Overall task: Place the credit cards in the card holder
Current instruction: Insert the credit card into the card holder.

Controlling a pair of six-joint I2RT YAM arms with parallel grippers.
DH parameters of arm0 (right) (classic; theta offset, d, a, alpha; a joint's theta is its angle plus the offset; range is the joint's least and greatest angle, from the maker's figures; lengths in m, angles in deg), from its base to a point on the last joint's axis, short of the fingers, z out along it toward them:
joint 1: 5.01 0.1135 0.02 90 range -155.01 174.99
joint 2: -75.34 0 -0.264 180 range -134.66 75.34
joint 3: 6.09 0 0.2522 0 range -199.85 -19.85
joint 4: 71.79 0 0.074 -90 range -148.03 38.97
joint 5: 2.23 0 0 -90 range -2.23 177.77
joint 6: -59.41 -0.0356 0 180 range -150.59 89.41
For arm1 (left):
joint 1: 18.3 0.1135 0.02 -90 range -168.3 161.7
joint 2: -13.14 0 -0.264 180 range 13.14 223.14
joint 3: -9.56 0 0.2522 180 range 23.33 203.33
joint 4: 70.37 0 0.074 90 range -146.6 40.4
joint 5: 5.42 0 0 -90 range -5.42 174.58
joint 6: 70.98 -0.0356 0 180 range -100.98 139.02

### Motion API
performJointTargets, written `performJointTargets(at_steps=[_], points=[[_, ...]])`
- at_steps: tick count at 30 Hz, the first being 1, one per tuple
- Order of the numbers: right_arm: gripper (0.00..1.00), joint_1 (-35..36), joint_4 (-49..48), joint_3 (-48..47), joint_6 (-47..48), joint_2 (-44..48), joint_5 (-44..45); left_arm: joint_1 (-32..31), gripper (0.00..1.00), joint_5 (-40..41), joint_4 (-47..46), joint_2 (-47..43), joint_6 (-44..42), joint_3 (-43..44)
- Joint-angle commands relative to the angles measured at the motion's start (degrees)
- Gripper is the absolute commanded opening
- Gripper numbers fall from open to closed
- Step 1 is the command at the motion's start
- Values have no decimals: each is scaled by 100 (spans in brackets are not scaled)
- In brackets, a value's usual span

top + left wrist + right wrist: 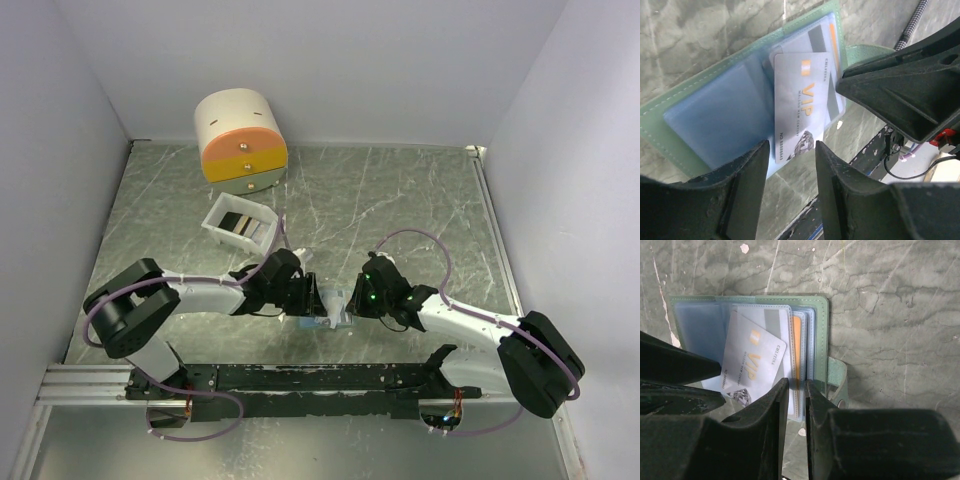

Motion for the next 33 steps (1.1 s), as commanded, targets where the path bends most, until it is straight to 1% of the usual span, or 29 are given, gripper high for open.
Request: performJointTargets(at_steps=[1,7,10,16,17,22,28,33], points=[[19,-3,-109,72,-49,45,-158,-33,51,-512,-412,263,372,-65],[17,0,-36,17,-41,195,-116,-27,44,-628,-567,280,615,-56],[16,-2,-120,65,-76,108,-182,-12,37,-639,-608,232,699,-92],[16,4,-292,217,-162,106,-279,33,8,-559,-585,252,768,-152],[16,3,-279,221,-162,96,-269,41,7,-510,-532,253,775,-160],[16,3,-280,233,-195,143,-252,104,7,42,-52,-49,807,-265],[16,9,-318,327,-317,221,-318,153,7,240,-179,-223,1035,-465],[16,10,-703,651,-588,248,-598,169,7,247,-206,-205,1051,-452]])
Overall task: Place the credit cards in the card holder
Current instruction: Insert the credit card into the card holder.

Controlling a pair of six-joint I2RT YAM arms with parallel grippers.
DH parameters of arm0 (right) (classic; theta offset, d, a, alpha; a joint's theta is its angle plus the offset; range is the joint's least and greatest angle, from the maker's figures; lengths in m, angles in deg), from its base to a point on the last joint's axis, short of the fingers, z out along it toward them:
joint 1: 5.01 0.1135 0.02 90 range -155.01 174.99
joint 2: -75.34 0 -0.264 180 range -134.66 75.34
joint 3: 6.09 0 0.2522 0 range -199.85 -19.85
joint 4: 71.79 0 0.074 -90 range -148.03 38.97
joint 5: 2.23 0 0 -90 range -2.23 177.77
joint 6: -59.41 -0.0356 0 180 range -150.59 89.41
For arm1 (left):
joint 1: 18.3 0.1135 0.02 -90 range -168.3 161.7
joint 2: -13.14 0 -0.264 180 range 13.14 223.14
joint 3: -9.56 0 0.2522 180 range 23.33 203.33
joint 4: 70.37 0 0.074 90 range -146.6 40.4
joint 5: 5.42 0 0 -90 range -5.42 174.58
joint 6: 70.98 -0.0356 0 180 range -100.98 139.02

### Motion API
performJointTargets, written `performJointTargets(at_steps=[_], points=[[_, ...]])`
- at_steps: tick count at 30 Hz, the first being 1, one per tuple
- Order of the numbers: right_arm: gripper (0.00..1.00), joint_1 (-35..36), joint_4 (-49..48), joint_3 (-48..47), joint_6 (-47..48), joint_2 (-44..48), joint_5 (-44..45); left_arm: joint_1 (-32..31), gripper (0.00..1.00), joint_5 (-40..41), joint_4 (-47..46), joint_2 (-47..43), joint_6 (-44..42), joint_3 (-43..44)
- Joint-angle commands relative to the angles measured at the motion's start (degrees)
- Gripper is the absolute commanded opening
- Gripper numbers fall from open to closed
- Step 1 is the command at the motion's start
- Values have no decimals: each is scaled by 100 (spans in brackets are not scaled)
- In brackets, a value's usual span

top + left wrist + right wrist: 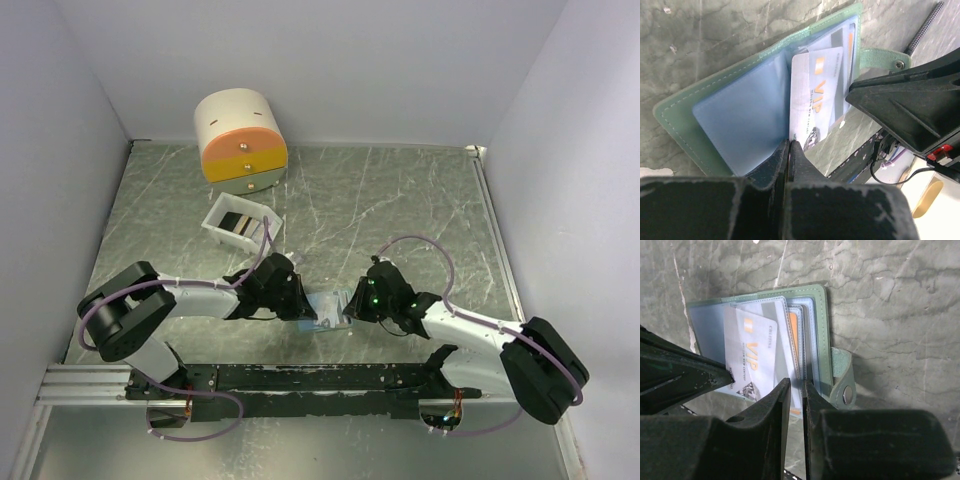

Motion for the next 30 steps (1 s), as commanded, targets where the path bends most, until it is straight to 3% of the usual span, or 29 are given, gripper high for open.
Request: performJointTargets(at_steps=[1,21,30], points=[[16,28,-313,345,-309,27,-320,40,7,291,31,-87,58,-47],[15,156,-471,599,-609,138,-306,71,7,987,-10,-570,353,-457],[14,200,-539,616,-686,150,-297,54,7,877,-403,-367,450,-497]])
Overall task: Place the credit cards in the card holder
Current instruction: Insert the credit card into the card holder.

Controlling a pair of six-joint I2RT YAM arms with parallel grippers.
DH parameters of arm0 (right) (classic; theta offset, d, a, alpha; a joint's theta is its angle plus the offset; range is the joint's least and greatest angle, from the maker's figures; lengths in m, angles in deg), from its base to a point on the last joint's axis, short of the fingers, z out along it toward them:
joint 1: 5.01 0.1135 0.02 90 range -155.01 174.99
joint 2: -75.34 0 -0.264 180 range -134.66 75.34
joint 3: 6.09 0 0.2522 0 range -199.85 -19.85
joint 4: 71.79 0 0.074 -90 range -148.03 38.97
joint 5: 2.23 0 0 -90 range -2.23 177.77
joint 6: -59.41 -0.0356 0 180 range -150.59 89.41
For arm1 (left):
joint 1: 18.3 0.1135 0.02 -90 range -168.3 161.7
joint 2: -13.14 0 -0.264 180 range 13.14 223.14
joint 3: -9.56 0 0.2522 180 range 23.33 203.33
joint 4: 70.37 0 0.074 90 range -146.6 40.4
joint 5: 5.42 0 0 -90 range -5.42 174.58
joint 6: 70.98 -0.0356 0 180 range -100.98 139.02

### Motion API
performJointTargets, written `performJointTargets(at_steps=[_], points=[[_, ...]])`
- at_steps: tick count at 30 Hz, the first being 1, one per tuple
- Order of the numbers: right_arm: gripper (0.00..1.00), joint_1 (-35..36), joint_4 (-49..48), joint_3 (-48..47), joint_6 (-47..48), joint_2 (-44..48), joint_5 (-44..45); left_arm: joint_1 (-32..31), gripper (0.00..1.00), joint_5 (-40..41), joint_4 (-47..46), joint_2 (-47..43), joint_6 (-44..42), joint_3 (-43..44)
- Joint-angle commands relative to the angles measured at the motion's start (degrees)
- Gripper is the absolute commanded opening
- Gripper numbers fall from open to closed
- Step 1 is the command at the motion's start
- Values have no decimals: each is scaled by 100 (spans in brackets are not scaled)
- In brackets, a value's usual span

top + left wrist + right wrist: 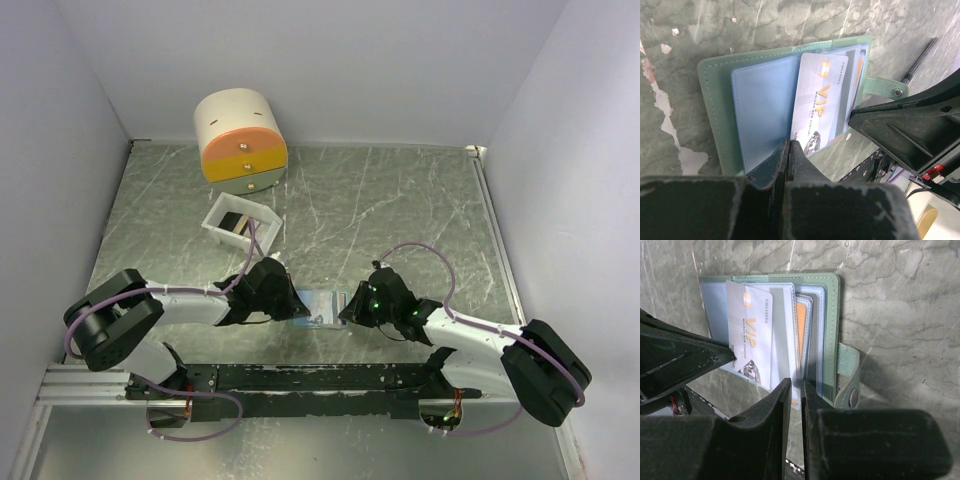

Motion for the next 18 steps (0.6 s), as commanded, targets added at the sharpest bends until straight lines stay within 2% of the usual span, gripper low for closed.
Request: performJointTargets(at_steps=[1,18], points=[[14,78,172,140,-61,-10,-40,26,7,164,-316,105,73,-58],[14,171,-1,104,-135,-194,-51,-56,7,7,-563,357,-82,109]])
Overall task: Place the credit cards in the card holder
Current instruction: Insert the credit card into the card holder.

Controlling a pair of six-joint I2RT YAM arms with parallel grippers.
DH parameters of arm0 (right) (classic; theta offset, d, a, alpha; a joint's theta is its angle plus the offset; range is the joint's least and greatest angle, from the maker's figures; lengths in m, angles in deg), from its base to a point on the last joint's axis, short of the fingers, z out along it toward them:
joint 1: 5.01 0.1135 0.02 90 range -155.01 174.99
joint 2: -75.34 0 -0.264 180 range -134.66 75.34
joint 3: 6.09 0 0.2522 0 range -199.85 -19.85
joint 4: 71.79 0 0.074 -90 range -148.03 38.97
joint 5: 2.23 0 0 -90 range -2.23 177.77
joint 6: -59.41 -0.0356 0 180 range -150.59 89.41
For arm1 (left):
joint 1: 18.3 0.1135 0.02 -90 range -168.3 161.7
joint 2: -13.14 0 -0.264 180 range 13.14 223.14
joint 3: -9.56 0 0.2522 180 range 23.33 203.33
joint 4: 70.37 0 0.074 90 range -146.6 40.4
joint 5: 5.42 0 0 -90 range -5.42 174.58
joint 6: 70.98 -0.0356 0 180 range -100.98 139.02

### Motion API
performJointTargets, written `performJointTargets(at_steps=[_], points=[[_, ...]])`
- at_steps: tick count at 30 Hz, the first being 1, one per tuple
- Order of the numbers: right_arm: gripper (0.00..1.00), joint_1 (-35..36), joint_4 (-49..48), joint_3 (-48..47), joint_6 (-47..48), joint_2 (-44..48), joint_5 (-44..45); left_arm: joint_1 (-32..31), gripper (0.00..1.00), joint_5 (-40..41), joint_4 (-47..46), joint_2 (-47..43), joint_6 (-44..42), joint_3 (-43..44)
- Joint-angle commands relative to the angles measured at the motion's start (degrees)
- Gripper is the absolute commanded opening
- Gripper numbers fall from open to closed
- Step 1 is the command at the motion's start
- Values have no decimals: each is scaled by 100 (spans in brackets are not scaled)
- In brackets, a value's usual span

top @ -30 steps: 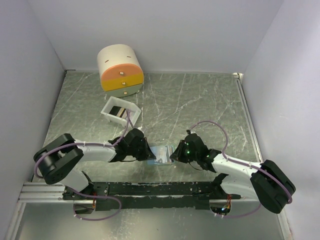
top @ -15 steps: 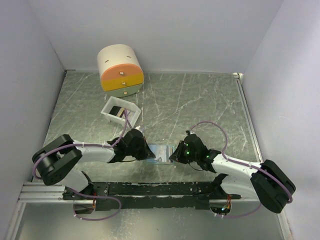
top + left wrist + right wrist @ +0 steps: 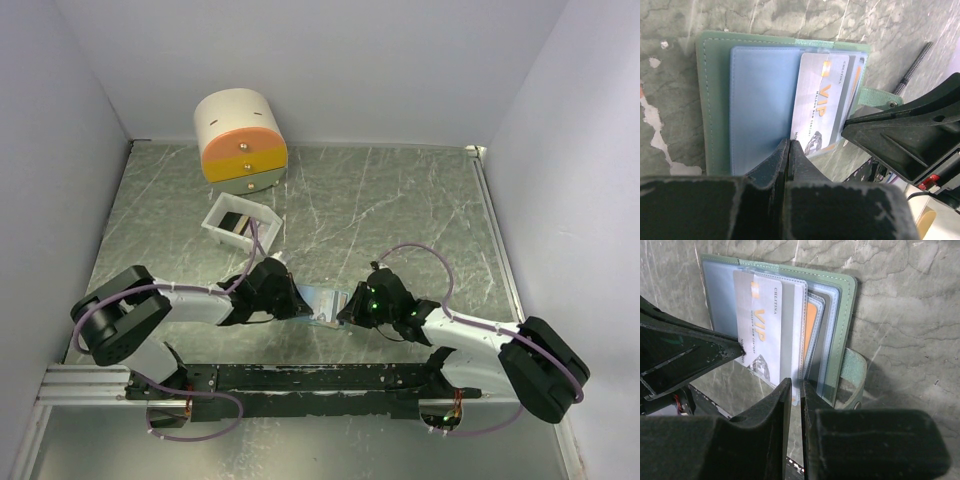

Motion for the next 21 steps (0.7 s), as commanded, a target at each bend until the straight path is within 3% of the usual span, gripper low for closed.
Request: performJointTargets(at_steps=[1,4,10,15,21], points=[[14,73,155,74,-8,-94,-29,-47,7,-18,-156,153,-169,139],[13,77,206,53,6,-75,-4,-49,14,37,13,79,-275,216],[13,72,660,-150,170,136,231,-48,41,463,692,-341,-506,424],[13,66,938,-380,303,265,389,-46,50,706,946,-418,-680,640],[14,55,1187,-716,478,169,648,-29,51,571,856,-125,-861,879]])
